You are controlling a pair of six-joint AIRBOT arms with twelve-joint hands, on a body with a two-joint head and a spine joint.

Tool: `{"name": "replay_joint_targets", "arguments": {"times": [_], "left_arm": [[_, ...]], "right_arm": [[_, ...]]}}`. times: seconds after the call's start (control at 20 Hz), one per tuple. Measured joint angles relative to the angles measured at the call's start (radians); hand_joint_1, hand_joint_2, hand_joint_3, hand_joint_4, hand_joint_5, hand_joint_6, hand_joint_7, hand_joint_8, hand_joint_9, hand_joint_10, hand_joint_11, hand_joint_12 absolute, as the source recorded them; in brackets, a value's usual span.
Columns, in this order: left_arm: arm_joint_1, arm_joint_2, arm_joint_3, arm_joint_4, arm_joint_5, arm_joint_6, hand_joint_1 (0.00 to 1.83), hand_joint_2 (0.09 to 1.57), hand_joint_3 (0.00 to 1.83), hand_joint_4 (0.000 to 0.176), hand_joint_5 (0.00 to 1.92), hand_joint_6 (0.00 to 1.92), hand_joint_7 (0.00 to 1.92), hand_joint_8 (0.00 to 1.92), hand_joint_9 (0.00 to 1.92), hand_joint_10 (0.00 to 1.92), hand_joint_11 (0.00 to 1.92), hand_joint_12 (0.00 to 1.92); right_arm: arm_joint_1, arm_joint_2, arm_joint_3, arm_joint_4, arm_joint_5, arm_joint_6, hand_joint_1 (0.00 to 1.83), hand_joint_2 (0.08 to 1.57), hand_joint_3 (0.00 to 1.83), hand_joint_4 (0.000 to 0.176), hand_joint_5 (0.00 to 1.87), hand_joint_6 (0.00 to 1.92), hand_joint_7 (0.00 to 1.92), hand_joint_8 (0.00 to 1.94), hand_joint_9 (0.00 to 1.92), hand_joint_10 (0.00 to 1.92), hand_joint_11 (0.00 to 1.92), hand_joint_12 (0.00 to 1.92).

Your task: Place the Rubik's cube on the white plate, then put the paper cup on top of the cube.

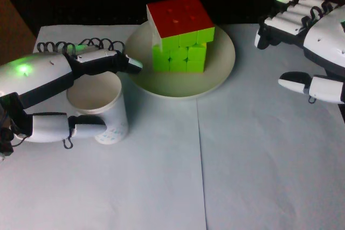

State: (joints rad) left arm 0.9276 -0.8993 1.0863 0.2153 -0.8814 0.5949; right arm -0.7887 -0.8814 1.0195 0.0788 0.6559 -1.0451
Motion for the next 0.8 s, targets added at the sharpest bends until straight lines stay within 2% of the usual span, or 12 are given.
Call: {"name": "replay_joint_targets", "arguments": {"times": [0.05, 0.1, 0.2, 0.3, 0.4, 0.45, 0.5, 0.55, 0.6, 0.65, 0.75, 0.8], "left_arm": [[0.0, 0.0, 0.0, 0.0, -0.003, 0.0, 1.11, 1.19, 0.0, 0.032, 0.2, 0.49, 0.06, 0.99, 0.07, 1.41, 0.02, 1.8], [0.0, 0.0, 0.0, 0.0, -0.006, 0.005, 1.07, 1.19, 0.0, 0.026, 0.22, 0.52, 0.11, 0.95, 0.11, 1.34, 0.03, 1.74], [0.0, 0.0, 0.0, -0.011, -0.011, 0.015, 1.11, 1.19, 0.0, 0.022, 0.25, 0.54, 0.09, 1.05, 0.1, 1.46, 0.0, 1.83], [0.0, 0.0, 0.0, -0.017, -0.014, 0.02, 1.13, 1.19, 0.0, 0.017, 0.2, 0.7, 0.08, 1.15, 0.11, 1.45, 0.0, 1.83], [0.0, 0.0, 0.0, -0.018, -0.014, 0.025, 1.08, 1.18, 0.0, 0.035, 0.16, 0.86, 0.1, 1.1, 0.08, 1.45, 0.0, 1.76], [0.0, 0.0, 0.0, -0.019, -0.014, 0.027, 1.12, 1.17, 0.0, 0.029, 0.15, 0.85, 0.1, 1.1, 0.08, 1.51, 0.0, 1.87], [0.0, 0.0, 0.001, -0.022, -0.014, 0.032, 1.1, 1.18, 0.0, 0.041, 0.14, 0.85, 0.1, 1.13, 0.1, 1.51, 0.0, 1.85], [0.0, 0.0, 0.002, -0.023, -0.013, 0.034, 1.1, 1.18, 0.0, 0.04, 0.16, 0.88, 0.1, 1.16, 0.15, 1.52, 0.07, 1.8], [0.0, 0.0, 0.002, -0.027, -0.013, 0.035, 1.1, 1.19, 0.0, 0.056, 0.13, 0.95, 0.09, 1.19, 0.14, 1.54, 0.08, 1.82], [0.0, 0.0, 0.002, -0.027, -0.013, 0.034, 1.14, 1.18, 0.0, 0.054, 0.1, 1.04, 0.11, 1.22, 0.15, 1.49, 0.06, 1.77], [0.0, 0.0, 0.002, -0.026, -0.013, 0.035, 1.14, 1.18, 0.0, 0.067, 0.12, 1.01, 0.12, 1.23, 0.16, 1.51, 0.04, 1.83], [0.0, 0.0, 0.002, -0.027, -0.014, 0.035, 1.12, 1.19, 0.0, 0.055, 0.14, 1.0, 0.13, 1.26, 0.18, 1.52, 0.06, 1.84]], "right_arm": [[0.0, 0.0, 0.0, 0.0, 0.0, 0.0, 0.93, 1.28, 0.0, 0.0, 0.09, 1.22, 0.2, 1.23, 0.13, 1.58, 0.03, 1.92], [0.0, 0.0, 0.0, 0.001, 0.001, 0.0, 0.93, 1.27, 0.0, 0.0, 0.1, 1.22, 0.21, 1.23, 0.14, 1.57, 0.04, 1.92], [0.0, 0.0, 0.0, 0.0, 0.001, 0.0, 0.94, 1.28, 0.0, 0.0, 0.07, 1.2, 0.18, 1.22, 0.12, 1.58, 0.04, 1.92], [0.0, 0.0, 0.001, 0.0, 0.001, 0.0, 0.89, 1.28, 0.0, 0.0, 0.07, 1.2, 0.18, 1.19, 0.12, 1.57, 0.08, 1.92], [0.0, -0.008, 0.003, 0.004, 0.001, 0.0, 0.94, 1.28, 0.0, 0.0, 0.11, 1.17, 0.19, 1.17, 0.14, 1.59, 0.13, 1.92], [0.0, -0.008, 0.003, 0.001, 0.0, 0.0, 0.94, 1.28, 0.0, 0.0, 0.1, 1.17, 0.16, 1.2, 0.11, 1.61, 0.09, 1.92], [0.0, -0.008, 0.003, -0.002, 0.001, 0.0, 0.94, 1.28, 0.0, 0.0, 0.08, 1.18, 0.14, 1.21, 0.11, 1.61, 0.08, 1.92], [0.0, -0.008, 0.003, 0.001, 0.001, 0.0, 0.94, 1.28, 0.0, 0.0, 0.07, 1.18, 0.14, 1.22, 0.13, 1.58, 0.05, 1.92], [0.0, -0.008, 0.003, 0.001, 0.001, 0.0, 0.93, 1.28, 0.0, 0.0, 0.08, 1.18, 0.16, 1.19, 0.16, 1.55, 0.09, 1.92], [0.0, -0.008, 0.003, 0.0, 0.001, 0.0, 0.94, 1.28, 0.0, 0.0, 0.08, 1.16, 0.17, 1.15, 0.15, 1.52, 0.09, 1.92], [0.0, -0.008, 0.003, 0.0, 0.001, 0.0, 0.97, 1.28, 0.0, 0.0, 0.06, 1.17, 0.16, 1.16, 0.14, 1.53, 0.07, 1.92], [0.0, -0.008, 0.003, 0.0, 0.001, 0.0, 0.98, 1.28, 0.0, 0.0, 0.07, 1.17, 0.16, 1.19, 0.13, 1.54, 0.08, 1.92]]}}
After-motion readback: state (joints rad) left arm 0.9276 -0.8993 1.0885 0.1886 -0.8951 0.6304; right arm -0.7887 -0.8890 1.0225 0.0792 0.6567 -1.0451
